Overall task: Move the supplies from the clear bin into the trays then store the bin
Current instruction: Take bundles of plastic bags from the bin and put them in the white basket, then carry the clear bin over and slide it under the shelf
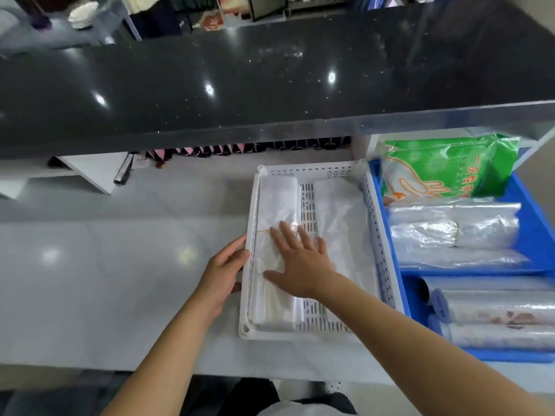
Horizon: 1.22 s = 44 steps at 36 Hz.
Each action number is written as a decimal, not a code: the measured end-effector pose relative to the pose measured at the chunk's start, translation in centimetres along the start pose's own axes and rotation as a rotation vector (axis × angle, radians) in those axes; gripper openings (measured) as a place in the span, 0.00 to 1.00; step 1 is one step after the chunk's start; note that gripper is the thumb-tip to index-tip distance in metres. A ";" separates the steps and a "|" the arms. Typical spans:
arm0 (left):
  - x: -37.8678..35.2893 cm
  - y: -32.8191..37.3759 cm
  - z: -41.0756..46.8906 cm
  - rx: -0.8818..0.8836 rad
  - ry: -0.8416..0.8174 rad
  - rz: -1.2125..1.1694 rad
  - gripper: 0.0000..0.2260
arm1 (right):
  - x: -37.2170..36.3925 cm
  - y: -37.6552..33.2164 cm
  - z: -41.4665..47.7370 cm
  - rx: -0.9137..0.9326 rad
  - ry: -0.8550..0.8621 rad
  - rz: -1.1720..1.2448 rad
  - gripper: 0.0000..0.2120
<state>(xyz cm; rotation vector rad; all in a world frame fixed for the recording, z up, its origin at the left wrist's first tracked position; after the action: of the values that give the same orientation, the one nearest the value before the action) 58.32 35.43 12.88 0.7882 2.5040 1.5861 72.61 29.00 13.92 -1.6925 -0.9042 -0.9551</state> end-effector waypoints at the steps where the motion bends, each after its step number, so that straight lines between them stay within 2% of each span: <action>1: 0.0 0.0 0.0 0.000 0.004 0.003 0.14 | -0.1 0.1 0.1 0.000 0.004 0.006 0.42; 9: 0.0 0.2 -0.3 0.010 0.100 -0.022 0.13 | 0.0 0.3 0.2 -0.004 0.046 0.028 0.41; 13: 0.1 0.5 -1.4 0.020 0.114 -0.030 0.15 | 2.3 -0.9 -0.5 -0.006 0.160 0.060 0.30; 16: 2.3 0.4 -3.6 -0.037 0.166 -0.027 0.16 | 3.9 -3.9 -2.1 0.043 0.223 0.165 0.25; 21: 9.6 -3.7 -11.3 -0.177 0.197 0.185 0.23 | 4.0 -12.9 -7.5 0.199 0.291 0.309 0.22; 27: 22.7 -16.0 -23.4 -0.031 0.395 0.057 0.21 | -4.5 -25.6 -13.6 0.332 0.135 0.357 0.18; 31: 30.5 -26.7 -30.6 0.170 0.587 0.082 0.23 | -14.3 -31.9 -16.4 0.347 -0.106 0.277 0.21; 34: 34.4 -33.9 -35.3 0.335 0.632 0.030 0.26 | -21.1 -34.9 -18.2 0.327 -0.286 0.216 0.23; 37: 36.8 -39.2 -38.5 0.420 0.660 -0.057 0.27 | -25.8 -36.8 -19.4 0.313 -0.438 0.133 0.24; 44: 39.8 -47.9 -41.6 0.545 0.801 -0.192 0.27 | -32.2 -38.6 -18.5 0.335 -0.526 -0.114 0.23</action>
<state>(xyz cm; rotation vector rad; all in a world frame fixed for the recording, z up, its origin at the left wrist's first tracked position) -7.90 3.34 -1.04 -0.1495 3.5067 1.3246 21.32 17.21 3.81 -1.6314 -1.4302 -0.3910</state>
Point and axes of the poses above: each hand's wrist, its own z-axis towards the middle knuckle, its own x-axis out of the back of the hand, y = z × x, the point moved 9 cm from there along z, towards the middle knuckle, and after that the axes turned 7 degrees about y, right-handed, at the moved point
